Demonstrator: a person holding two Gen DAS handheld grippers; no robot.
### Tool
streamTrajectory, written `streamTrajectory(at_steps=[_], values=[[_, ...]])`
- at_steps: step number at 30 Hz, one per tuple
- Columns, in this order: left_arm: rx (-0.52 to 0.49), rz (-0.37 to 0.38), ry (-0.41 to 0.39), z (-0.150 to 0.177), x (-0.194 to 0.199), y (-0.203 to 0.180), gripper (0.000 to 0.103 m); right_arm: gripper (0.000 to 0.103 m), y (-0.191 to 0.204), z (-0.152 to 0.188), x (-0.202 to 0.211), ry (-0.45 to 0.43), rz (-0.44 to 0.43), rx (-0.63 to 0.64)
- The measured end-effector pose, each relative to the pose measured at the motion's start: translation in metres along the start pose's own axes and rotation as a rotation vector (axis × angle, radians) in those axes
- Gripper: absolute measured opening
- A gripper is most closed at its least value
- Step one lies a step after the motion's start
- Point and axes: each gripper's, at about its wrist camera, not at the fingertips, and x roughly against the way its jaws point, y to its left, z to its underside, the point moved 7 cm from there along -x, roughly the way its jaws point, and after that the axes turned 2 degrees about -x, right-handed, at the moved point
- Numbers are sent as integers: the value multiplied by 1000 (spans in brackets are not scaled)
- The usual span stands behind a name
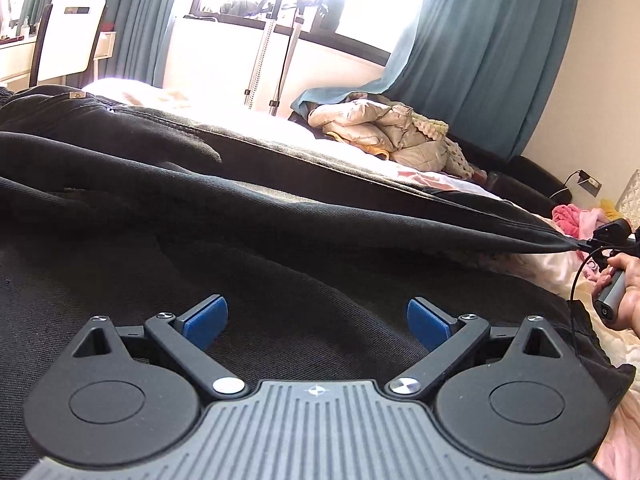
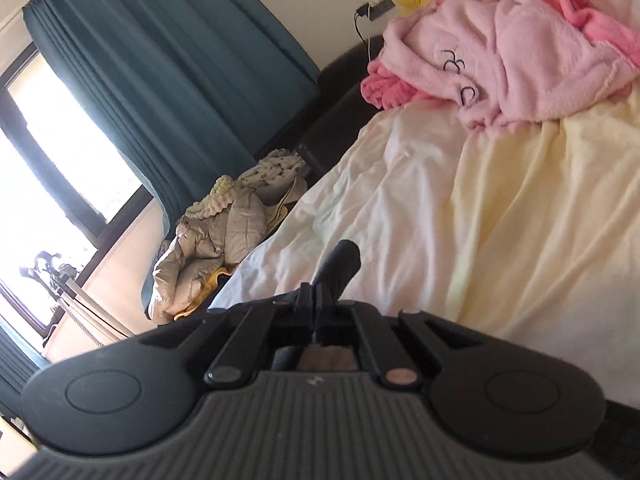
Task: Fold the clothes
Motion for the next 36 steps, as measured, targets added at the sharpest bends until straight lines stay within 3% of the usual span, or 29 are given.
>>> streamTrajectory(at_steps=[6, 11, 14, 20, 28, 36], values=[[-18, 2, -11, -2, 4, -5, 98, 0, -83, 50, 4, 157, 139, -94], [-32, 1, -15, -4, 5, -6, 98, 1, -78, 44, 18, 173, 175, -87], [-37, -7, -14, -5, 6, -6, 98, 3, -59, 36, 37, 174, 183, 26], [-43, -17, -38, -10, 18, -4, 98, 5, -22, 40, 97, 185, 122, 231], [-47, -30, -52, -13, 43, 4, 98, 5, -2, 76, 197, 191, 24, 337], [-115, -68, -91, -13, 60, -5, 98, 5, 19, 101, 253, 193, -52, 502]])
